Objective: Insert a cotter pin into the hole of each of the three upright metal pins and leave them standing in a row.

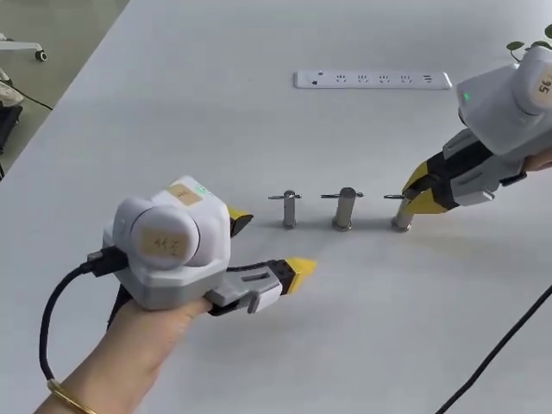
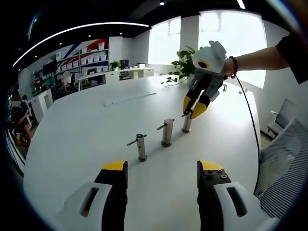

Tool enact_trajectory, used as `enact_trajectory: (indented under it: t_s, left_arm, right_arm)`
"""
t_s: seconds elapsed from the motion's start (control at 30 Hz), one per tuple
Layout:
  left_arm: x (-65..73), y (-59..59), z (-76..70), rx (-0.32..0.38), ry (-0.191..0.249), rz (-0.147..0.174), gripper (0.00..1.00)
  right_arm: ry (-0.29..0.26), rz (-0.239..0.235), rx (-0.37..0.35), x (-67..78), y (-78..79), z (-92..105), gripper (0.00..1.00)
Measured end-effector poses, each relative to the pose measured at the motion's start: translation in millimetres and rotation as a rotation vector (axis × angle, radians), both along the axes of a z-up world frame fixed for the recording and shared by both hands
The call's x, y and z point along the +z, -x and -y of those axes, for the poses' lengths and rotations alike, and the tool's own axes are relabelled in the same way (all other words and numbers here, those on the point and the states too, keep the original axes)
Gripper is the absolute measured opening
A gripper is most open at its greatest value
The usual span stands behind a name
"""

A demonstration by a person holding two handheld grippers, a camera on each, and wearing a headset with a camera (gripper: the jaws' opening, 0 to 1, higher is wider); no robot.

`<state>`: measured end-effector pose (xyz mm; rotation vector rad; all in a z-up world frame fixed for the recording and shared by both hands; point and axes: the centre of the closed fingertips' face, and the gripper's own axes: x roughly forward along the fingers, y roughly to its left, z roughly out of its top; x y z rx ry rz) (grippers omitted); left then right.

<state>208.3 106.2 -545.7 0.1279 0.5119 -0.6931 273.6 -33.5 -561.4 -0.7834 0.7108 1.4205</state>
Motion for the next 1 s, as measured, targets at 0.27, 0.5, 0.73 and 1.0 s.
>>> enact_trajectory:
  t_s: [0.27,0.5,0.73,1.0]
  left_arm:
    - [2.5,-0.8,-0.1,0.0,-0.005,0.006,0.58]
    - [2.5,-2.2,-1.1,-0.001,-0.015,0.006,0.58]
    - [5.4,-4.6,-1.5,0.007,-0.023,0.014,0.59]
    - [15.9,-11.0,-9.5,0.055,0.003,0.025,0.62]
  right_arm:
    - [0.035,-0.008,0.026,-3.4,0.9,-1.4,0.09]
    - [0.018,0.008,-0.016,-2.0,0.7,-2.4,0.13]
    - [-0.084,0.022,-0.173,12.5,0.0,-2.4,0.18]
    - [-0.257,0.012,-0.461,39.5,3.5,-4.4,0.32]
